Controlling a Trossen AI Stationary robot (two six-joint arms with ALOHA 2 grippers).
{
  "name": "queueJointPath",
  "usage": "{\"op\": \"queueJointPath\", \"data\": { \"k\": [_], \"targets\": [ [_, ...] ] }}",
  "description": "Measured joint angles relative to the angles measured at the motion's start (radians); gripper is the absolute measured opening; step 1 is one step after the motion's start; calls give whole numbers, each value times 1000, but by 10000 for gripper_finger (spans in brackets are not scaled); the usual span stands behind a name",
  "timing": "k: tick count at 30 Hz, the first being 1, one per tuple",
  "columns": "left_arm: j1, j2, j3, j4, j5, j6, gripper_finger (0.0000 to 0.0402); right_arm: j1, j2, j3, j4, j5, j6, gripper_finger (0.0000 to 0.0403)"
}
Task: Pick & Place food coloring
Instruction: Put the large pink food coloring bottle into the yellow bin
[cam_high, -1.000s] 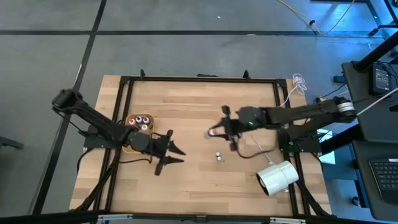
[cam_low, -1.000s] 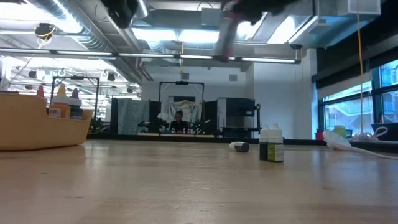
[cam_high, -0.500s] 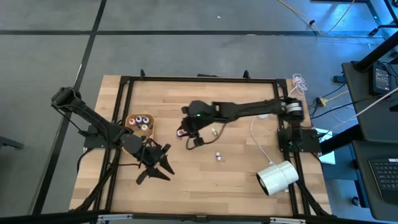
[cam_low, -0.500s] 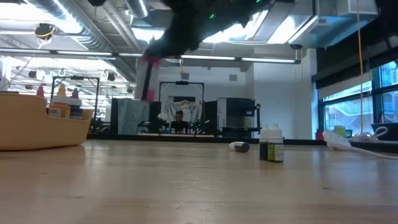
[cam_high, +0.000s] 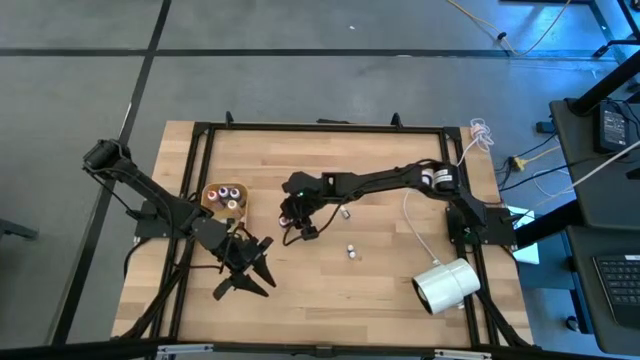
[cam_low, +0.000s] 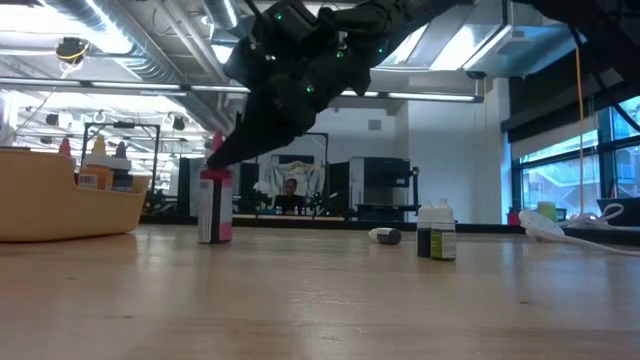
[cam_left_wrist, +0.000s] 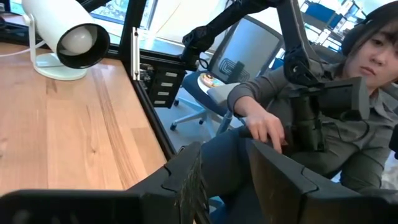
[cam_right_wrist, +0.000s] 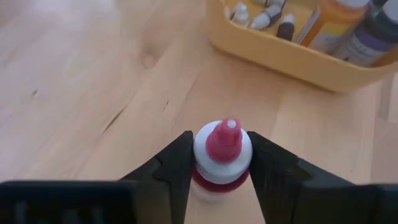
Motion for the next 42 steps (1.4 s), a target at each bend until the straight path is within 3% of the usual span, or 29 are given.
{"op": "queueJointPath", "data": {
  "k": [20, 27, 32, 36, 39, 42],
  "targets": [
    [0, 0, 0, 0, -9, 35, 137, 2, -41, 2, 6, 3, -24, 163],
    [0, 0, 0, -2, -9, 36, 137, 1, -175, 0, -87, -56, -59, 161],
    [0, 0, 0, -12, -22, 123, 137, 2, -296, -3, -277, -110, -95, 162],
    [1, 0, 0, -14, -37, 213, 137, 6, -396, -101, -395, -112, -73, 163],
    [2, 0, 0, -11, -38, 241, 137, 25, -507, -261, -356, -92, -25, 163],
    [2, 0, 0, -7, -38, 258, 137, 62, -659, -443, -257, 7, 37, 163]
  ]
}}
